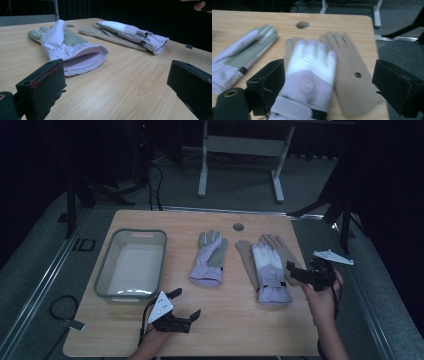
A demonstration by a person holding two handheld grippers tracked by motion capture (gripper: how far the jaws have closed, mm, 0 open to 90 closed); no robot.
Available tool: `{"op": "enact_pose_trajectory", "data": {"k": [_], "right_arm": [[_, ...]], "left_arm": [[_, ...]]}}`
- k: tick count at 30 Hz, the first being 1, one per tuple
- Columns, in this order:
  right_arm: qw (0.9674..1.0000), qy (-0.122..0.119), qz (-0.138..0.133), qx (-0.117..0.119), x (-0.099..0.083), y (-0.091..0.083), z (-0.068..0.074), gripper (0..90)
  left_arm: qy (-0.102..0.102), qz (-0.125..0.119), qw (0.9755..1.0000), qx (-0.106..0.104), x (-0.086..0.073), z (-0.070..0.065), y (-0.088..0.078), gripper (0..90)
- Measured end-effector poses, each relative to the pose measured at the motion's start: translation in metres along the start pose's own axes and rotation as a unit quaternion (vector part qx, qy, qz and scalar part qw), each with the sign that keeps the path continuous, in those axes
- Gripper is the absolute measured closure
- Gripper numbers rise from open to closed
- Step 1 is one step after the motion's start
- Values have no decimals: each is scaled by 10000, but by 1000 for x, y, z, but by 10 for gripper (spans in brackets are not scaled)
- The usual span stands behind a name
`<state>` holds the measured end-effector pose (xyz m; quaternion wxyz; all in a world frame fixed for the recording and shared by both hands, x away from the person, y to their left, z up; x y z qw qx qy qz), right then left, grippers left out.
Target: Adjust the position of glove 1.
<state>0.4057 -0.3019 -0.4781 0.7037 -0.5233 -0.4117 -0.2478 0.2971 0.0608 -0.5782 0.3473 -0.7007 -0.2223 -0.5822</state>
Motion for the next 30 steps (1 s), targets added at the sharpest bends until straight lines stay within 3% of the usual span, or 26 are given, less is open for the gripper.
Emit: {"op": "enact_pose_trajectory", "data": {"k": [14, 25, 30], "right_arm": [[9971, -164, 209, 716, 26, 46, 71, 112], [9930, -477, 386, 1011, 35, 88, 124, 130], [9907, -468, 485, 1180, 34, 107, 147, 137]], "left_arm": [[-18, 2, 10000, -53, 0, -1, 0, 16], [-32, 12, 9999, -123, 0, -1, 0, 16], [-23, 9, 9999, -116, 0, -1, 0, 16]]}}
Point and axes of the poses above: each handheld gripper's, and its own axes: y roughly forward along the jaws, x roughly out of its top, z roughly to its left, the point moved 8 cm from there along y, roughly forward along the jaws, and after that the axes turned 5 degrees about x, right-handed, at the moved point
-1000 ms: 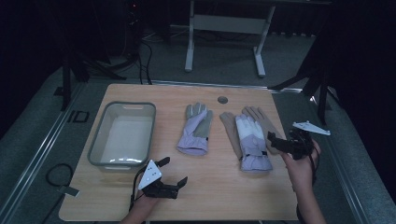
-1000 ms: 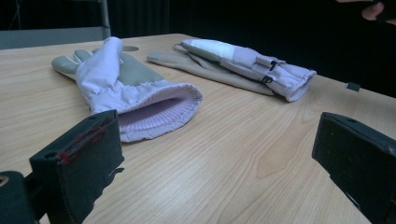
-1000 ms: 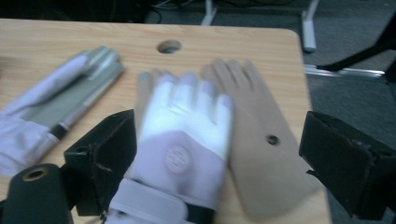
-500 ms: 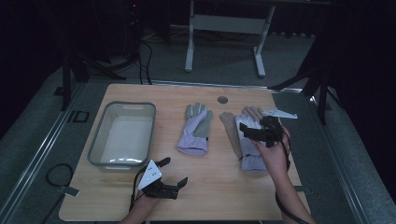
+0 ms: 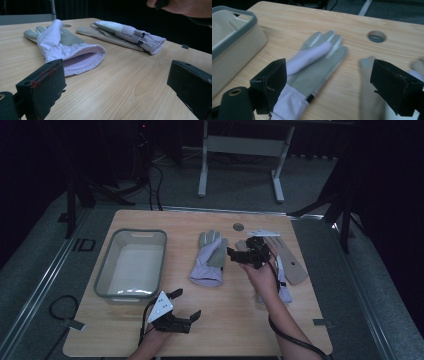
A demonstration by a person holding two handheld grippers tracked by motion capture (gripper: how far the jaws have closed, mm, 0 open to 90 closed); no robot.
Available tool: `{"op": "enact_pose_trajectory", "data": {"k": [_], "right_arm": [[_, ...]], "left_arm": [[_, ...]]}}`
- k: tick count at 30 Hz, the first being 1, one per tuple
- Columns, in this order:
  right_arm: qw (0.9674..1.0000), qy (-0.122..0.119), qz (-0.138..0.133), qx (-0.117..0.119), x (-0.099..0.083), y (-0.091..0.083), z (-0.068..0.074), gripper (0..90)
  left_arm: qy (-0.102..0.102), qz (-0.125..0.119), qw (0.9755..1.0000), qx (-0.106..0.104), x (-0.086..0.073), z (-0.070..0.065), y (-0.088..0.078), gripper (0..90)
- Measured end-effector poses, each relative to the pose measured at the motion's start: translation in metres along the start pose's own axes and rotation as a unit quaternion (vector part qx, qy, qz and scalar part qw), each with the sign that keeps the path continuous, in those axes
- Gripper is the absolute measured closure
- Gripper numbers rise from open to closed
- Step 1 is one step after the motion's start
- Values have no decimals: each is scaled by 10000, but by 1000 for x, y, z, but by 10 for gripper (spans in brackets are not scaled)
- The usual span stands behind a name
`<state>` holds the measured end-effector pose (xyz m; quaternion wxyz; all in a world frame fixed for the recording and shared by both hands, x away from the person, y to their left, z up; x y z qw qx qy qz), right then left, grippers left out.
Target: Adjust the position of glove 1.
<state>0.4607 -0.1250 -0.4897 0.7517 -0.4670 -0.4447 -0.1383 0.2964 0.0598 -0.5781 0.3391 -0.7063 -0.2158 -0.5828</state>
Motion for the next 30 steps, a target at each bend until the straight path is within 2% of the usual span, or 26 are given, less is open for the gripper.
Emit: {"op": "enact_pose_trajectory", "data": {"k": [3, 4, 5, 7, 8, 9, 11, 13, 14, 16, 21, 24, 25, 26, 27, 28, 29, 30], "right_arm": [[10000, 0, 49, 45, 1, 10, 6, 140], [9999, -10, 121, 109, 1, 24, 14, 142], [9999, -10, 121, 109, 1, 24, 14, 142], [9995, -13, 255, 177, -1, 41, 23, 143], [9995, -13, 255, 177, -1, 41, 23, 143], [9993, -46, 331, 188, -3, 52, 29, 149], [9991, -52, 362, 196, -4, 57, 31, 149], [9990, -67, 413, 150, -5, 67, 32, 165], [9989, 1, 457, 146, -7, 77, 34, 193], [9988, 1, 464, 126, -9, 81, 34, 202], [9971, 29, 764, -59, -26, 110, 32, 221], [9963, 5, 841, -187, -31, 117, 29, 245], [9946, -45, 993, -282, -38, 123, 27, 252], [9946, -45, 993, -282, -38, 123, 27, 252], [9937, -113, 1081, -273, -45, 127, 25, 307], [9942, -87, 1053, -218, -47, 128, 25, 335], [9942, -87, 1053, -218, -47, 128, 25, 335], [9945, -13, 1044, -114, -49, 128, 26, 410]], "left_arm": [[-2, -3, 10000, -4, 0, 0, 0, 16], [5, -4, 10000, -3, 0, 0, 0, 16], [10, -3, 10000, -5, 0, 0, 0, 16], [28, -4, 10000, -4, 0, -1, 0, 16], [26, -14, 10000, -2, 0, -1, 0, 16], [19, -19, 10000, -4, 0, -1, 0, 16], [21, -14, 10000, -12, 0, -1, 0, 16], [18, -15, 10000, -21, 0, -1, 0, 16], [16, -11, 10000, -23, 0, -1, 0, 16], [12, -9, 10000, -24, 0, -1, 0, 16], [8, -3, 10000, -42, 0, -1, 0, 16], [8, -4, 10000, -48, 0, -1, 0, 16], [8, 3, 10000, -40, 0, -1, 1, 16], [18, 7, 10000, -32, 0, -1, 1, 16], [34, 9, 10000, -32, 0, -1, 1, 16], [34, 9, 10000, -32, 0, -1, 1, 16], [31, 11, 10000, -29, 0, -1, 1, 16], [17, 9, 10000, -26, 0, -1, 1, 16]]}}
Point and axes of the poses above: each handheld gripper's, and its own axes: y roughly forward along the jaws, x roughly out of its top, z roughly to its left, the point moved 8 cm from there along y, roughly forward along the jaws, and after that the axes turned 5 degrees about x, right-handed, at the moved point
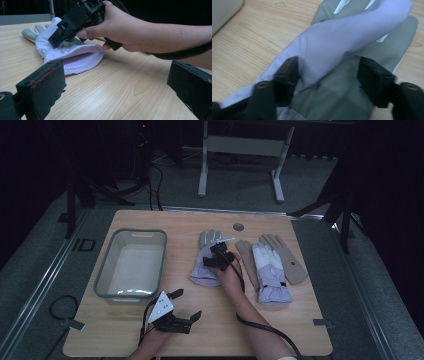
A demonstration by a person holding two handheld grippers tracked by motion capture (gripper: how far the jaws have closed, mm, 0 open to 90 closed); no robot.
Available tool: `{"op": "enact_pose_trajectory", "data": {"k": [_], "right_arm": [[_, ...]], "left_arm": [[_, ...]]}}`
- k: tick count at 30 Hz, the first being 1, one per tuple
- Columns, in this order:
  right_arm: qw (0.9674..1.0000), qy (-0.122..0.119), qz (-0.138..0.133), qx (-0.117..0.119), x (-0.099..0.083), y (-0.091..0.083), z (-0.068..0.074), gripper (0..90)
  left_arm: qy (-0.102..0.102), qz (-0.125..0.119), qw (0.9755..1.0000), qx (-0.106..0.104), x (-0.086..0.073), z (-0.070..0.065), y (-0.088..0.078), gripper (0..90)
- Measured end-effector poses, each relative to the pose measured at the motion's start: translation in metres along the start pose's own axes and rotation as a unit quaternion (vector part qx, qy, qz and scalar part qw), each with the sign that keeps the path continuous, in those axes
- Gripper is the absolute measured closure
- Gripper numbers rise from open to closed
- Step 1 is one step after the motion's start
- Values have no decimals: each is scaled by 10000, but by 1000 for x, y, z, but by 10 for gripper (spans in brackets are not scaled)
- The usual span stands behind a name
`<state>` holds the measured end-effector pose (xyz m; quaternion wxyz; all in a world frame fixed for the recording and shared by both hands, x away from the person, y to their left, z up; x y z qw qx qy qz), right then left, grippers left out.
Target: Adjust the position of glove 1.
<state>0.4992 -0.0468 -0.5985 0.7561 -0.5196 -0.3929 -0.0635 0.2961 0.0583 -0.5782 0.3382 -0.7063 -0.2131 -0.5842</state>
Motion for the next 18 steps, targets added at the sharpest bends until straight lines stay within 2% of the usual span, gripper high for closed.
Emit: {"op": "enact_pose_trajectory", "data": {"k": [2, 4, 5, 10, 11, 14, 18], "right_arm": [[10000, -26, 28, 22, 0, 0, 0, 435], [9999, -124, 48, 108, -1, 0, 1, 546], [9999, -124, 48, 108, -1, 0, 1, 546], [9993, -121, 73, 346, 0, -2, 2, 759], [9993, -121, 73, 346, 0, -2, 2, 759], [9991, -176, 162, 339, 1, -4, 2, 831], [9989, -329, 169, 302, 6, -15, 4, 848]], "left_arm": [[-9, -2, 10000, 3, 0, 0, 0, 16], [3, -9, 10000, 10, 0, 0, 0, 16], [6, -9, 10000, 16, 0, 0, 0, 16], [-24, -17, 10000, 18, 0, 1, 0, 16], [-24, -17, 10000, 15, 0, 1, -1, 16], [-16, -15, 10000, 11, 0, 1, -1, 16], [-27, -27, 10000, -6, 0, 1, -1, 16]]}}
Point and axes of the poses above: each handheld gripper's, and its own axes: y roughly forward along the jaws, x roughly out of its top, z roughly to its left, the point moved 8 cm from there along y, roughly forward along the jaws, and after that the axes turned 5 degrees about x, right-handed, at the moved point
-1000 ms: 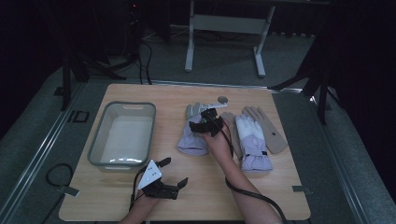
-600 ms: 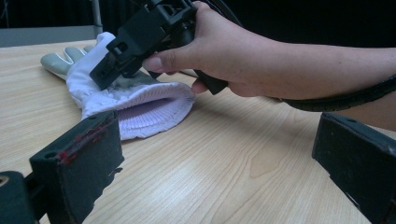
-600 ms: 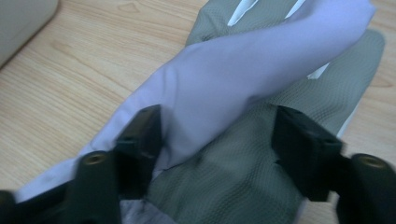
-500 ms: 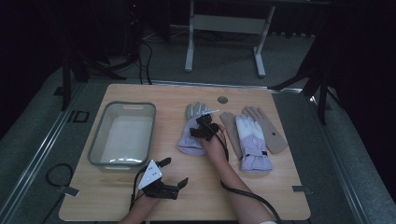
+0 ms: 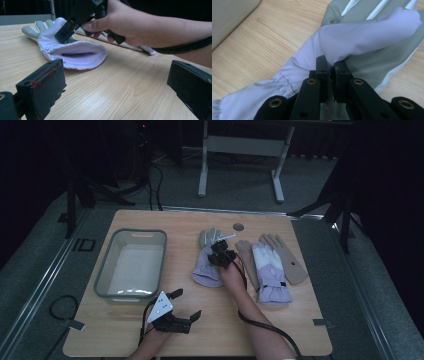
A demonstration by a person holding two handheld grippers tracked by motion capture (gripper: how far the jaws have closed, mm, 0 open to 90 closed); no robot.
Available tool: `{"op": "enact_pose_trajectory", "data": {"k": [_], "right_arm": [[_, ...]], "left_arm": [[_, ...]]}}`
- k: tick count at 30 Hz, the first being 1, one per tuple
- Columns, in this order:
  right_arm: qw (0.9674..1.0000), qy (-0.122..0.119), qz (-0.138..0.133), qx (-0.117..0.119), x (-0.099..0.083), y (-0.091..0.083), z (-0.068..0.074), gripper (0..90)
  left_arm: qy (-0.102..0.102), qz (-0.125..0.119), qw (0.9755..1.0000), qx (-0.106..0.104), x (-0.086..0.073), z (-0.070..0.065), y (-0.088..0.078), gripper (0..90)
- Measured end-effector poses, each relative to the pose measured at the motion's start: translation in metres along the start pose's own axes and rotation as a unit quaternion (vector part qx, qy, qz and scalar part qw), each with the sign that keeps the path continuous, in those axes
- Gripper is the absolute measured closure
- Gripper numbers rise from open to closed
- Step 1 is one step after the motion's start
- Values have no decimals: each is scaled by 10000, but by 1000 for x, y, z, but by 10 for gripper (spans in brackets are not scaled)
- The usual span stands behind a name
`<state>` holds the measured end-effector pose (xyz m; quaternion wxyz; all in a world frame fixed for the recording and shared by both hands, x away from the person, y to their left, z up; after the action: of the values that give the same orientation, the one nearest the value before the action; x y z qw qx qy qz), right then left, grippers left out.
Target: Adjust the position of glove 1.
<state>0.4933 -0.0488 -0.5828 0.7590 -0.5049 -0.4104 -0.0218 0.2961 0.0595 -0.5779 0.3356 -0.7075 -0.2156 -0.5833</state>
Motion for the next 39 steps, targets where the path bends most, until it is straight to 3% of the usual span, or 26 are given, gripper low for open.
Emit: {"op": "enact_pose_trajectory", "data": {"k": [3, 6, 12, 17, 22, 30, 32, 39], "right_arm": [[9999, -108, -53, -75, 1, -9, -1, 849], [9995, -253, -209, 2, 1, -32, -1, 849], [9986, -440, -279, 70, -6, -63, -3, 849], [9969, -686, -372, -28, -19, -90, -6, 849], [9970, -664, -401, 21, -43, -111, -7, 848], [9956, -901, -204, -144, -69, -107, -5, 846], [9954, -950, -77, -30, -77, -99, -5, 845], [9964, -848, -9, 69, -81, -82, -7, 836]], "left_arm": [[3, -13, 10000, -8, 0, 0, 0, 16], [-3, -27, 10000, -18, 0, 0, -1, 16], [9, -14, 10000, -9, 0, 0, -1, 16], [-10, -27, 10000, 8, 0, 0, 0, 16], [0, -24, 10000, 11, 0, 0, 0, 16], [-5, -25, 10000, 14, 0, 0, 0, 16], [0, -32, 10000, 6, 0, 0, 0, 16], [-2, -32, 10000, -9, 0, 0, 0, 16]]}}
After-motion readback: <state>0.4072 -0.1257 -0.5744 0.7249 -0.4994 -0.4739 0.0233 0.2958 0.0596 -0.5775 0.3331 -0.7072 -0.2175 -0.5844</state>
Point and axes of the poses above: each handheld gripper's, and its own axes: y roughly forward along the jaws, x roughly out of its top, z roughly to its left, the point moved 8 cm from there along y, roughly forward along the jaws, and after that the axes turned 5 degrees about x, right-handed, at the moved point
